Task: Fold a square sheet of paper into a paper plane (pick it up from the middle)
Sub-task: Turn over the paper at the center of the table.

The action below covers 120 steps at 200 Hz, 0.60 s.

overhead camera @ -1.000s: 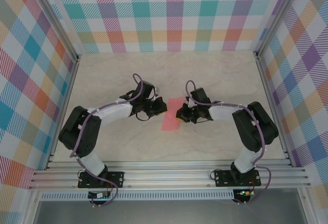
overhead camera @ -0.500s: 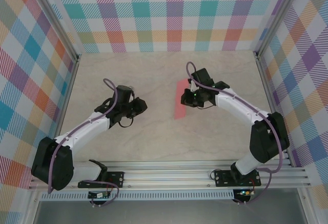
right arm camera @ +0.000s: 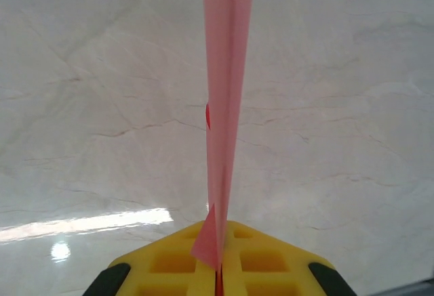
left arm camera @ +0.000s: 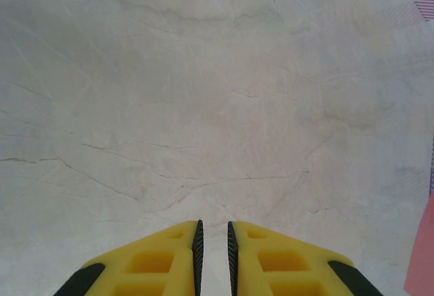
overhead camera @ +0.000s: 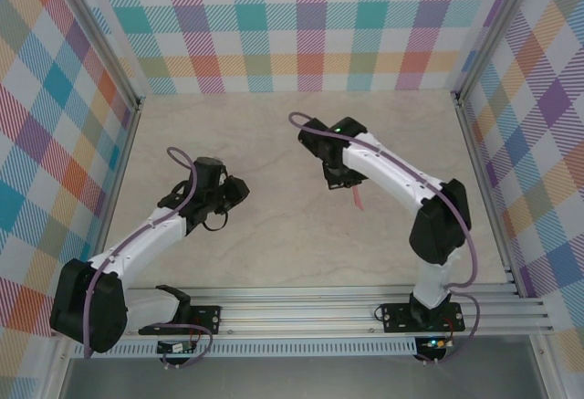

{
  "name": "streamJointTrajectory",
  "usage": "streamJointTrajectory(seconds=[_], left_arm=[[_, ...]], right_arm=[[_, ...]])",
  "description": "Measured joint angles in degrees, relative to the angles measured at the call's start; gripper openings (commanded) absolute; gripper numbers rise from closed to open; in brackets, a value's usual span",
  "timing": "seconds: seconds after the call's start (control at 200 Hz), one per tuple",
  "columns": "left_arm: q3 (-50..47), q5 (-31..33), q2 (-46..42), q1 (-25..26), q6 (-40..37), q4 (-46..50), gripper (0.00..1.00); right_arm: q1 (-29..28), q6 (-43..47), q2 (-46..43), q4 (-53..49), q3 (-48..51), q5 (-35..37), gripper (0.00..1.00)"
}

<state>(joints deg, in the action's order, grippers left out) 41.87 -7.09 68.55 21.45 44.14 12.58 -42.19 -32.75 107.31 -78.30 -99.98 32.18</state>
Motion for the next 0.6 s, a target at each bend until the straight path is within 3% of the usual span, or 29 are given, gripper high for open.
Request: streamJointTrajectory(seconds=[0.175,0.325,0.6], left_arm=[[-0.09,1.97,-1.55,-0.87,0.5,1.14,0.19],[-0.11,3.15,-3.39,-1.14,1.27,1.95,0.19],[-0.17,3.56,-4.63,-1.51,1.51,4.72,0.21]], right_arm=[[-4.15,-3.37,9.68,-5.9,-3.48,2.97,0.12],[-6.69,-4.15,14.82,-4.61,-5.4,-1.27,0.17],[-6.75,-4.48,14.38,12.33,0.68,-21.38,0.67]])
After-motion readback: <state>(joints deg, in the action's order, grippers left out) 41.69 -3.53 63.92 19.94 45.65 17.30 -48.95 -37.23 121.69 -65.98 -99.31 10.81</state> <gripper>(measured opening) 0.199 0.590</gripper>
